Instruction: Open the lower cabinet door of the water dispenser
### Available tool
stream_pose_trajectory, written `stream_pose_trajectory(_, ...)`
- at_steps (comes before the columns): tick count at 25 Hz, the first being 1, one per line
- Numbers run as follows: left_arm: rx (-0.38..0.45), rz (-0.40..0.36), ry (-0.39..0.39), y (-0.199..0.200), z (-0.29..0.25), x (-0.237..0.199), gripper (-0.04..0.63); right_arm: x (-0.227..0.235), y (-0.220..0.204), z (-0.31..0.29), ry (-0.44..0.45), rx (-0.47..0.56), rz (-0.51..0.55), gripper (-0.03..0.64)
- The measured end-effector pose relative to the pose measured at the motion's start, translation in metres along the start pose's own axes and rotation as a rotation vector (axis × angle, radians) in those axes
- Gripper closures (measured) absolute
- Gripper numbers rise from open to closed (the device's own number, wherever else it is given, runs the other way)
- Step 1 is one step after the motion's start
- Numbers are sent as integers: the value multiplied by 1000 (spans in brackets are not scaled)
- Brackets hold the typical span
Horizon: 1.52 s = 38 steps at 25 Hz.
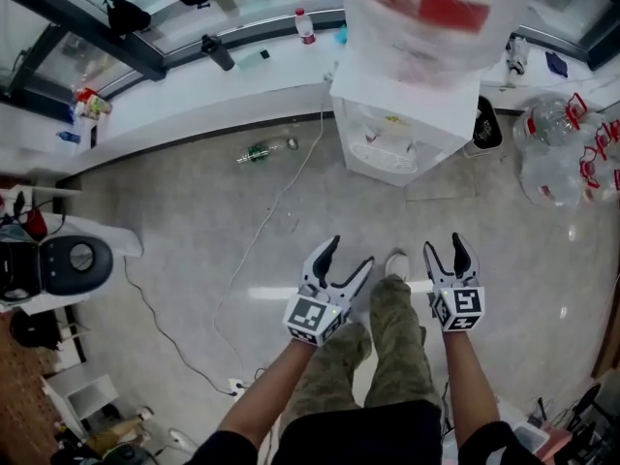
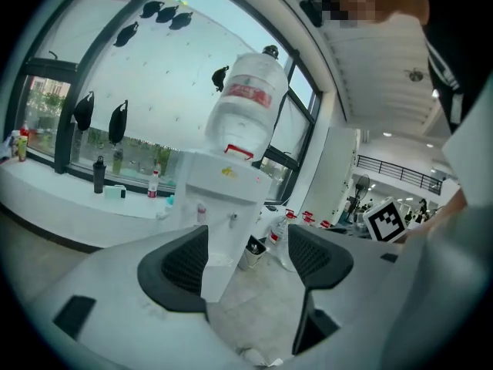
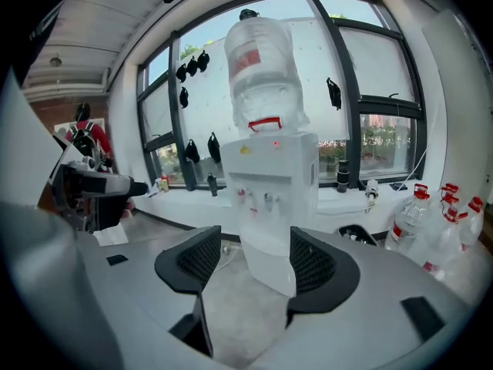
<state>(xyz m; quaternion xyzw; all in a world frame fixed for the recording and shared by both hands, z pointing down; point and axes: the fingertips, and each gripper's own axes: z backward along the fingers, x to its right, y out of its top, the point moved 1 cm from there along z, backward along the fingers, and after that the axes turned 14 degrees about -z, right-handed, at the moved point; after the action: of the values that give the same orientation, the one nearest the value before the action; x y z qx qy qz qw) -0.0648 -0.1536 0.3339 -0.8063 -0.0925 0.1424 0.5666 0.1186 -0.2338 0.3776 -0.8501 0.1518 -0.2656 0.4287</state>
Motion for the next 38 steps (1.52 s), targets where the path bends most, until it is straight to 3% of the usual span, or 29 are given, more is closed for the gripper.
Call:
stream_pose_trajectory(7,0,-14,-36,-79,-52,-10,295,31,-41,-73,-70,65,4,368)
stream_pose_trajectory(14,39,-23,-36,-147,-120,-27,295,85,-98,-141,-56,48,23,368)
stream_pose_trajectory(18,100,-44,-78,-169,-155,-24,295,114,-124,-164,-60,44,30,368)
stream_pose_trajectory(23,86,-63,-99,-213,-187,-22,295,140,-156,-196,-27,50,3,368)
stream_pose_trajectory(28,146,-92,-112,-247,-219,-21,295,169,-184,-239,0,46,30,368)
stream_pose_trajectory(38,227,-174,-196,-306,-261,-20,295,202,-187,-303,64,166,57,368)
